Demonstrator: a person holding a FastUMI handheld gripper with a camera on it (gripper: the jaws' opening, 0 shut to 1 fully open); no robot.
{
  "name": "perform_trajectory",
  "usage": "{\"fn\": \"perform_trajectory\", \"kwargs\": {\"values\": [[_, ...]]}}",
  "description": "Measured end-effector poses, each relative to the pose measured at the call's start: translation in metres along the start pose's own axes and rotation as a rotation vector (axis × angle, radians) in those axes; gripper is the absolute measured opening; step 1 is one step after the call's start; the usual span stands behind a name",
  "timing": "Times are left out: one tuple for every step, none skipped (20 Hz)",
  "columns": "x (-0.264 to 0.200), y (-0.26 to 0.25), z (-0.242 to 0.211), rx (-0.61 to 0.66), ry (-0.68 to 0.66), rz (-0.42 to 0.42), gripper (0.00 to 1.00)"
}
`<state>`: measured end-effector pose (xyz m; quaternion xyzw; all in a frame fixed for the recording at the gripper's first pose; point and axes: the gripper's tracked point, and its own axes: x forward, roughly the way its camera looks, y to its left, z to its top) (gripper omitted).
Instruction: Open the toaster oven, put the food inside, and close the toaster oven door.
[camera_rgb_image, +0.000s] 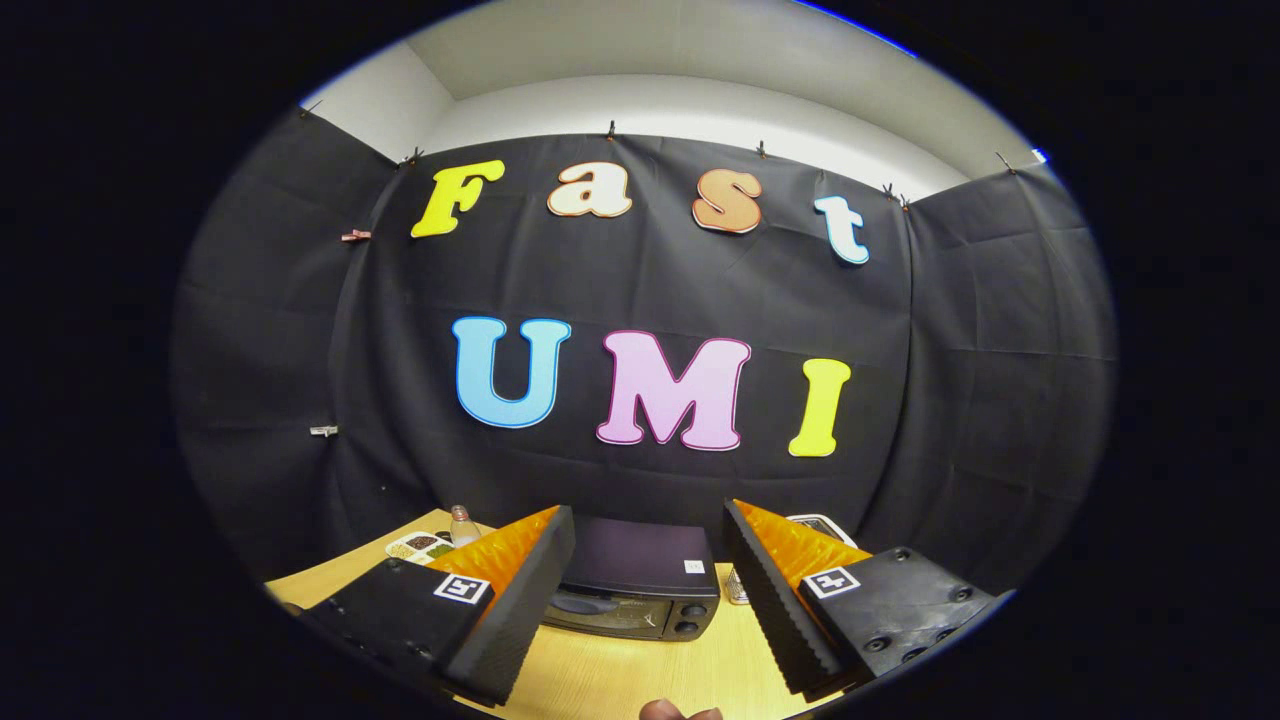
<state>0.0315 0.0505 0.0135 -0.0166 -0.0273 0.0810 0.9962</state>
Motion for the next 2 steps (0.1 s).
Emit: {"fn": "perform_trajectory", "kwargs": {"values": [[0.0003, -0.0007, 0.0006, 0.001, 0.000, -0.003, 0.98], [0.0003, -0.0013, 0.0014, 0.001, -0.002, -0.005, 0.98]]}}
